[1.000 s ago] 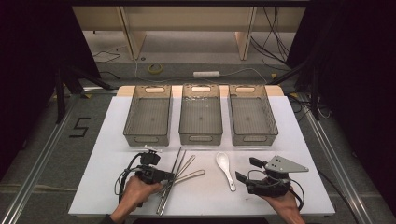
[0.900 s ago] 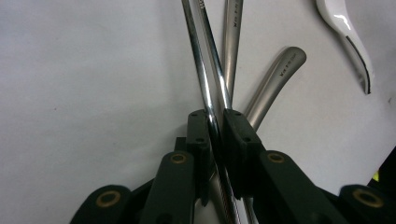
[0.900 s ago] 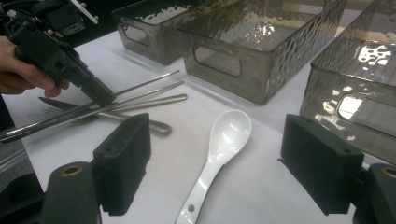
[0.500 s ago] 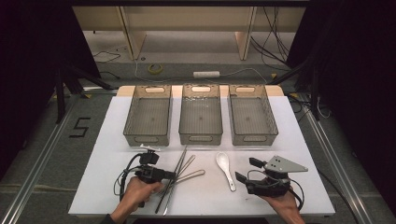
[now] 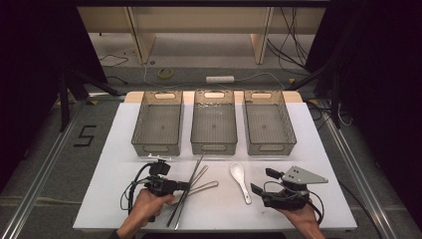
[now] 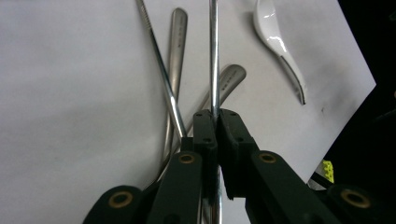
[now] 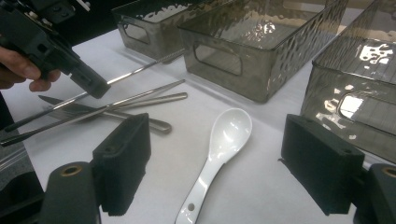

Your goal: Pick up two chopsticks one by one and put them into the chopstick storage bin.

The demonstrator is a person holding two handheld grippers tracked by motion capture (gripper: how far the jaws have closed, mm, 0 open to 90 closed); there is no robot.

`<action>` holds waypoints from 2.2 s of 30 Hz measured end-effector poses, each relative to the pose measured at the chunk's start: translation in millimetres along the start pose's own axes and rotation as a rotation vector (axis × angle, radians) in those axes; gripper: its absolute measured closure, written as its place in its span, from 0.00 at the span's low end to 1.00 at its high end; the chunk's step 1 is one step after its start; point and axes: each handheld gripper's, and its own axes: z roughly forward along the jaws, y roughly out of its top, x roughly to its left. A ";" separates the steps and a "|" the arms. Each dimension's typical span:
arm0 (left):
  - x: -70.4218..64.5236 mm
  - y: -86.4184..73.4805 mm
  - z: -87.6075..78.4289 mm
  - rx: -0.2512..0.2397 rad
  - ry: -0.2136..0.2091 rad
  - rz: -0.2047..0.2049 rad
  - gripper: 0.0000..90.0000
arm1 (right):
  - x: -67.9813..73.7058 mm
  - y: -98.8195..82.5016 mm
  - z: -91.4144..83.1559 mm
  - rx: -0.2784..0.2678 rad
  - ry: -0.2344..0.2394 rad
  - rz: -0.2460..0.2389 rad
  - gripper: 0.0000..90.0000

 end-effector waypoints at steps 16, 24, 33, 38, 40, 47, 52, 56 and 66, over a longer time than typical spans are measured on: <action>-15.6 18.7 -34.3 -0.101 0.027 0.124 0.95 | -0.7 0.3 -1.3 -0.009 -0.002 0.006 0.28; -10.4 36.3 -50.1 -0.162 0.053 0.132 0.95 | -0.8 0.2 -1.3 -0.008 -0.002 0.005 0.28; -2.7 63.3 -64.3 -0.226 0.139 0.165 0.95 | -0.5 0.1 -1.4 -0.008 0.001 0.008 0.28; 3.6 74.6 -70.3 -0.252 0.157 0.156 0.95 | -0.6 0.0 -1.4 -0.008 0.002 0.009 0.28; 7.6 81.5 -74.2 -0.271 0.173 0.152 0.95 | -0.5 0.1 -1.5 -0.011 0.003 0.010 0.28; 18.8 97.9 -79.4 -0.285 0.216 0.144 0.95 | -0.5 0.2 -2.0 -0.014 0.004 0.008 0.28; 29.0 114.5 -87.1 -0.312 0.244 0.131 0.95 | -0.6 0.3 -2.1 -0.016 0.003 0.006 0.27; 36.0 126.6 -92.1 -0.329 0.262 0.125 0.95 | -0.5 0.3 -1.6 -0.016 0.007 0.006 0.27; 52.7 153.4 -98.6 -0.372 0.313 0.114 0.95 | -0.7 0.1 -1.1 -0.015 0.013 0.009 0.27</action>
